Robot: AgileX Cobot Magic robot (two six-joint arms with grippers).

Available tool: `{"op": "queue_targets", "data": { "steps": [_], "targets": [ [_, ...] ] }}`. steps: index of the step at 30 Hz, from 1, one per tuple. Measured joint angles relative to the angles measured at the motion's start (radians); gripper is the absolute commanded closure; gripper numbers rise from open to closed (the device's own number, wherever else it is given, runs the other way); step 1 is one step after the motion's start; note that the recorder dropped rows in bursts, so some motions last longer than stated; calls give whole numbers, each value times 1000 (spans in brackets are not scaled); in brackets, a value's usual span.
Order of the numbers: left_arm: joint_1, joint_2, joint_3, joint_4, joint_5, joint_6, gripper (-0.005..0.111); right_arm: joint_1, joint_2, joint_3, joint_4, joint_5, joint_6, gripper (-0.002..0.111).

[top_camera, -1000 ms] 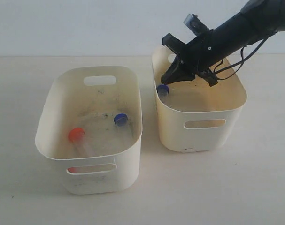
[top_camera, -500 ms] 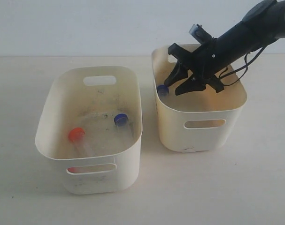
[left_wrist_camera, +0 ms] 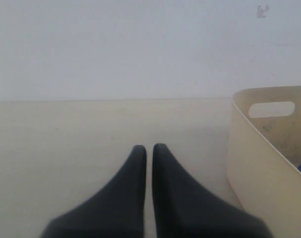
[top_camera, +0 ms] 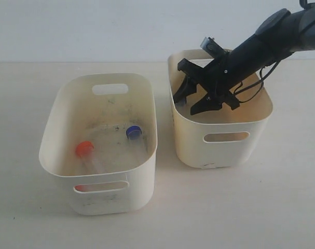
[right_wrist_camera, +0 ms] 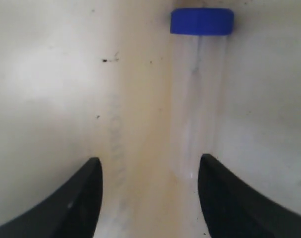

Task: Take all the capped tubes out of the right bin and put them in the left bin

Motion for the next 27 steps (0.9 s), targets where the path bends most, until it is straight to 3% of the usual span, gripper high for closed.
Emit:
{"op": "queue_targets", "data": {
  "steps": [5,10,27],
  "targets": [
    [0,0,0,0,0,0,103,2,26,0,-11,-6,14,52],
    [0,0,0,0,0,0,103,2,27,0,-15,-10,23,40],
    [0,0,0,0,0,0,103,35,34,0,-90,-97,41,40]
  ]
}}
